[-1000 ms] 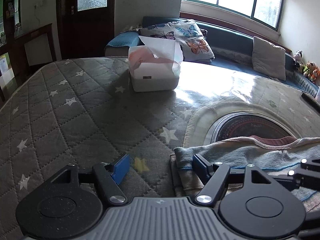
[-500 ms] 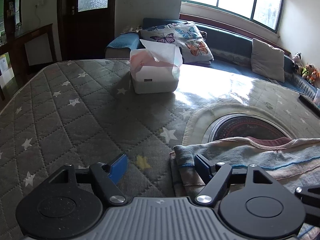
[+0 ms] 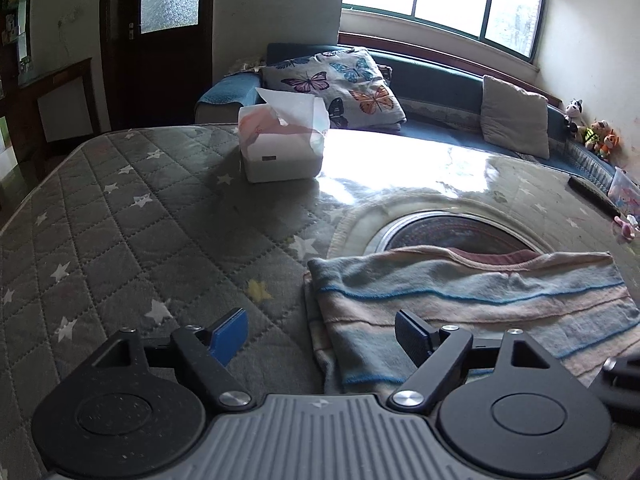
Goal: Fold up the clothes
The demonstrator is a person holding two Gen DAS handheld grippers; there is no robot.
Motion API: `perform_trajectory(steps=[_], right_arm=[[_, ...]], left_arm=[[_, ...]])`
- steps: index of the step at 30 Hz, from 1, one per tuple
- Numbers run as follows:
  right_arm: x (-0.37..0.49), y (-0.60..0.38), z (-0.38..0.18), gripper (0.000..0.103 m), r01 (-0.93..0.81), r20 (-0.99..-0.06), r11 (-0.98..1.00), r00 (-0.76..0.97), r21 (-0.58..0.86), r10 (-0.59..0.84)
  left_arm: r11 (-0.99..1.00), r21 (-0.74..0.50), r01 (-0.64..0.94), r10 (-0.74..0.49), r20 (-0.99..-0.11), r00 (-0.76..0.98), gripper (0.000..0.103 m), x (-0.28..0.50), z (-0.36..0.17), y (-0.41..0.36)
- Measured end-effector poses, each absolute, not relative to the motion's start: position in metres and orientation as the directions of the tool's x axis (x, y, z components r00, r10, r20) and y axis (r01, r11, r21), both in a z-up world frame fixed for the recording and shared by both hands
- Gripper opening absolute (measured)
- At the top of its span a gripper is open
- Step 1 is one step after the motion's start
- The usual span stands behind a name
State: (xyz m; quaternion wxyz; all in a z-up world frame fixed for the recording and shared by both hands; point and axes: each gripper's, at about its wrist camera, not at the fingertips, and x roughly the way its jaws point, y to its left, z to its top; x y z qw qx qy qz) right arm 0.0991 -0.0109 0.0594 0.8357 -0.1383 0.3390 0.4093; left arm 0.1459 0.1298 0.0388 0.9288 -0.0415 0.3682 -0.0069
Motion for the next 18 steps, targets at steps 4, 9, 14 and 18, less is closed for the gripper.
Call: perform_trajectory(steps=[4, 9, 14, 18], right_arm=[[0.103, -0.046, 0.056, 0.038, -0.711, -0.702, 0.703, 0.489, 0.023, 0.518], [0.106, -0.085, 0.049, 0.038, -0.632, -0.718, 0.775, 0.526, 0.031, 0.457], [0.095, -0.113, 0.046, 0.039, -0.597, -0.724, 0.802, 0.539, 0.031, 0.430], [0.089, -0.133, 0.042, 0.040, -0.563, -0.727, 0.826, 0.552, 0.036, 0.408]], left_arm=[[0.998, -0.060, 0.010, -0.048, -0.682, 0.730, 0.084, 0.134, 0.036, 0.117], [0.999, -0.036, 0.040, -0.054, -0.690, 0.722, 0.084, 0.122, 0.027, 0.104], [0.999, -0.016, 0.037, -0.037, -0.701, 0.712, 0.085, 0.113, 0.017, 0.101], [0.999, -0.025, 0.029, -0.039, -0.700, 0.713, 0.087, 0.109, 0.016, 0.104]])
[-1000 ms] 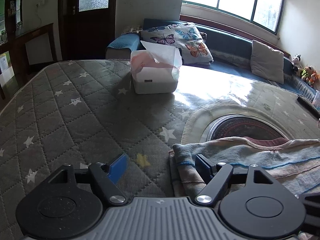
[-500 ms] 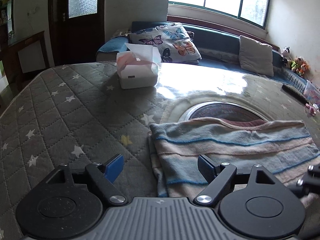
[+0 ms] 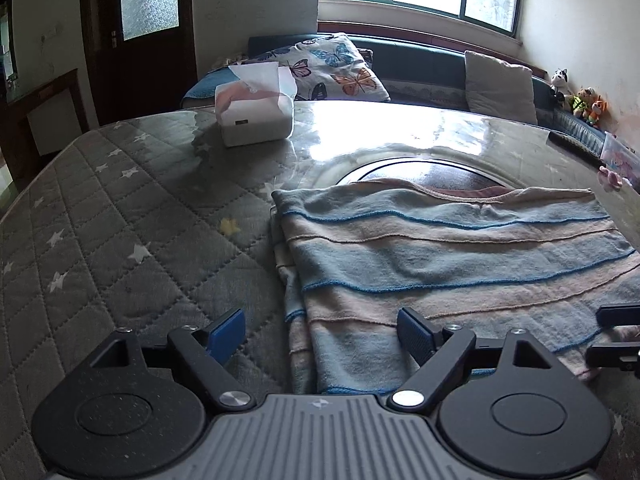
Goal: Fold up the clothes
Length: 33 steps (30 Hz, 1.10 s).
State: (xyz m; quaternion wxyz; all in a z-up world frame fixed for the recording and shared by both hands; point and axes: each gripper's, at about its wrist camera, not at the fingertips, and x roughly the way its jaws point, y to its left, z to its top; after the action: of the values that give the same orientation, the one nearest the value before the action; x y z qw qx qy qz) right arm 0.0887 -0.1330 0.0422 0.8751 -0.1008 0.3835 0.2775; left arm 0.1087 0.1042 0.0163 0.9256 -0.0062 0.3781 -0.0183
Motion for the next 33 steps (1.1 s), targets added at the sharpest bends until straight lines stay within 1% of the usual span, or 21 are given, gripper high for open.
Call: perform_trajectory(steps=[4, 7, 13, 20, 24, 28, 29, 31, 33], right_arm=[[0.081, -0.156, 0.044, 0.040, -0.522, -0.719, 0.851, 0.572, 0.054, 0.396], [0.075, -0.180, 0.048, 0.041, -0.470, -0.695, 0.880, 0.611, 0.068, 0.379], [0.077, -0.234, 0.041, 0.041, -0.303, -0.705, 0.949, 0.655, 0.085, 0.272], [0.086, -0.242, 0.056, 0.041, -0.301, -0.660, 0.949, 0.696, 0.088, 0.282], [0.104, -0.239, 0.046, 0.041, -0.282, -0.662, 0.956, 0.703, 0.076, 0.260], [0.109, -0.252, 0.040, 0.030, -0.233, -0.671, 0.966, 0.699, 0.112, 0.246], [0.108, -0.255, 0.040, 0.030, -0.223, -0.671, 0.967, 0.700, 0.120, 0.245], [0.110, -0.254, 0.045, 0.031, -0.215, -0.669, 0.972, 0.709, 0.093, 0.221], [0.116, -0.252, 0.048, 0.031, -0.226, -0.662, 0.970, 0.714, 0.090, 0.228]], left_arm=[[0.999, -0.020, 0.029, -0.034, -0.700, 0.714, 0.087, 0.108, 0.017, 0.103], [0.999, -0.020, 0.028, -0.034, -0.701, 0.713, 0.087, 0.108, 0.016, 0.103], [0.999, -0.023, 0.025, -0.034, -0.703, 0.711, 0.090, 0.108, 0.015, 0.105], [1.000, -0.013, 0.023, -0.025, -0.705, 0.709, 0.091, 0.109, 0.014, 0.103], [1.000, -0.020, 0.016, -0.026, -0.706, 0.708, 0.092, 0.109, 0.013, 0.104], [1.000, -0.022, 0.016, -0.027, -0.706, 0.708, 0.093, 0.109, 0.012, 0.105], [1.000, -0.021, 0.016, -0.026, -0.706, 0.708, 0.093, 0.110, 0.012, 0.105], [1.000, -0.019, 0.018, -0.026, -0.706, 0.708, 0.093, 0.110, 0.012, 0.105], [1.000, -0.019, 0.017, -0.026, -0.707, 0.707, 0.093, 0.110, 0.012, 0.105]])
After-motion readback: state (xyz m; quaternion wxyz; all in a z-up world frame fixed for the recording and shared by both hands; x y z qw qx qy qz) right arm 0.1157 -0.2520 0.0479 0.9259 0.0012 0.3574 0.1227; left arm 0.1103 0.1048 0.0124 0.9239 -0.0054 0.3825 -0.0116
